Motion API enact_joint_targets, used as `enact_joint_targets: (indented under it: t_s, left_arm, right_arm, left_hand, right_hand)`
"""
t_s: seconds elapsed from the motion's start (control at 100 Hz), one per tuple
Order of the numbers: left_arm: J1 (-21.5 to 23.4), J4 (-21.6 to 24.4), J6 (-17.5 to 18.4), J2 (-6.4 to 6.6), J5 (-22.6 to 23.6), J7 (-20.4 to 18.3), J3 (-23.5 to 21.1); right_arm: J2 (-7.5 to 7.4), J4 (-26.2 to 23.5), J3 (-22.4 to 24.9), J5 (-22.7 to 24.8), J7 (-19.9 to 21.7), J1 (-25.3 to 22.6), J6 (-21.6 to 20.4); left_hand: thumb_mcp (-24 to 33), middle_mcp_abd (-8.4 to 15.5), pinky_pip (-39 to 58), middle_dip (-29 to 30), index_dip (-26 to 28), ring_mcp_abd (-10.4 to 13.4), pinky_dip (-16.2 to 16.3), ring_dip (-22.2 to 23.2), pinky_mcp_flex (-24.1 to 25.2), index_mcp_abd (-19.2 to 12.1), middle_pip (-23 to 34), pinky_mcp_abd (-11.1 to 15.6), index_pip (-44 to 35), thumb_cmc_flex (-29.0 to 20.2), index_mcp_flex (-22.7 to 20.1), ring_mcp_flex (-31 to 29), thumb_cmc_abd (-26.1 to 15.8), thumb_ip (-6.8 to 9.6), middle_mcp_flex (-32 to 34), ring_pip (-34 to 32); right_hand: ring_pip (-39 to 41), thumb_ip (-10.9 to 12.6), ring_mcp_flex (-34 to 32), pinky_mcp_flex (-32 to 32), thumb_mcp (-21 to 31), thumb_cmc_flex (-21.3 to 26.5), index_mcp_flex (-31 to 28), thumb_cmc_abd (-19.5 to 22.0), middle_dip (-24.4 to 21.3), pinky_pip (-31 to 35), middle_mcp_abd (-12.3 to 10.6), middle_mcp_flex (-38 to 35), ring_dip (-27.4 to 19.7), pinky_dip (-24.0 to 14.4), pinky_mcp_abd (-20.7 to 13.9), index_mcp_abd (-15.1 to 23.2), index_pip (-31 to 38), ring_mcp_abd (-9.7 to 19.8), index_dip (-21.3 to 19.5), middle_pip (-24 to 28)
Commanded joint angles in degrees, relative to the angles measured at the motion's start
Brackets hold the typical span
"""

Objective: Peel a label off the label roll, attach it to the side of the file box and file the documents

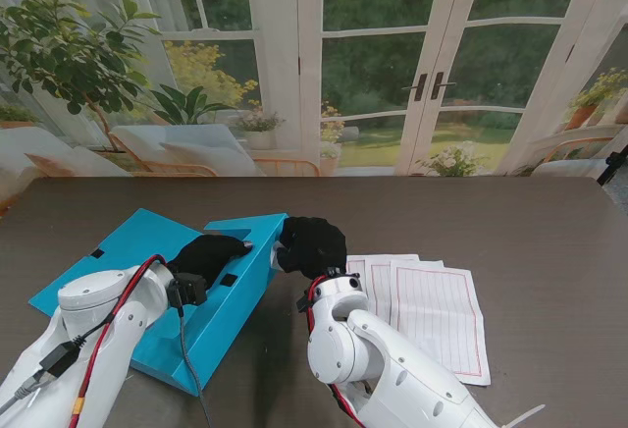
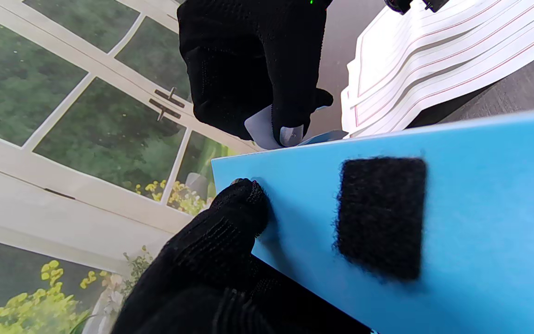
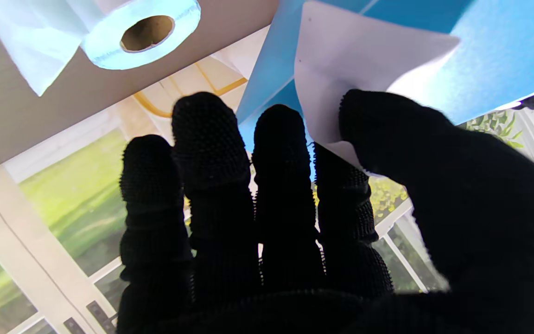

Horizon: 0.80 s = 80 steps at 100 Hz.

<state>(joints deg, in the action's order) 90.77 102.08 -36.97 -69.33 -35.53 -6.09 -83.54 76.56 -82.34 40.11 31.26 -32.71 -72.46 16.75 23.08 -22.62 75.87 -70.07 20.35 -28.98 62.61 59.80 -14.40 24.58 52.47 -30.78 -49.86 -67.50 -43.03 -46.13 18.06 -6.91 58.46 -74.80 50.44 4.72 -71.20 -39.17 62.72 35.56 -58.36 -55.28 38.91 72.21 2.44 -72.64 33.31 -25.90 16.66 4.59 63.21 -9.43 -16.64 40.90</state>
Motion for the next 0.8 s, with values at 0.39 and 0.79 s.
enact_joint_targets:
  t_s: [0.39, 0.79]
  left_arm:
    - [0.6, 1.1, -0.2, -0.51, 0.1, 0.1, -0.7]
    - [0.8, 1.6, -0.2, -0.85, -0.3, 1.6, -0.7]
  right_arm:
    - [-0.94, 0.3, 0.1, 1.3, 0.5, 0.2, -6.3]
    - [-1.77, 0.2, 1.1, 1.6, 0.5, -0.6, -11.3]
  left_hand:
    - [5.4, 0.5, 1.0, -1.3, 0.2, -6.2, 1.5, 0.7, 2.6, -3.7, 2.0, 3.4, -3.1, -6.5, -1.6, -2.2, -2.6, 2.25, 1.8, -2.5]
    - [5.4, 0.5, 0.9, -1.3, 0.1, -6.2, 1.5, 0.7, 2.6, -3.7, 2.0, 3.4, -3.1, -6.5, -1.5, -2.2, -2.6, 2.22, 1.8, -2.5]
  right_hand:
    - [-0.3, -16.6, -3.4, 2.9, 11.1, 6.6, -3.5, 5.9, 1.1, 1.7, -0.8, -2.8, 1.2, 2.0, -2.9, 9.3, 2.9, 0.1, -5.6, -1.2]
    - [-0.6, -20.6, -3.3, 2.9, 11.2, 6.8, -3.9, 9.4, 1.3, 1.6, -1.0, -2.6, 1.4, 2.1, -3.0, 9.7, 3.2, 0.0, -6.5, -1.2]
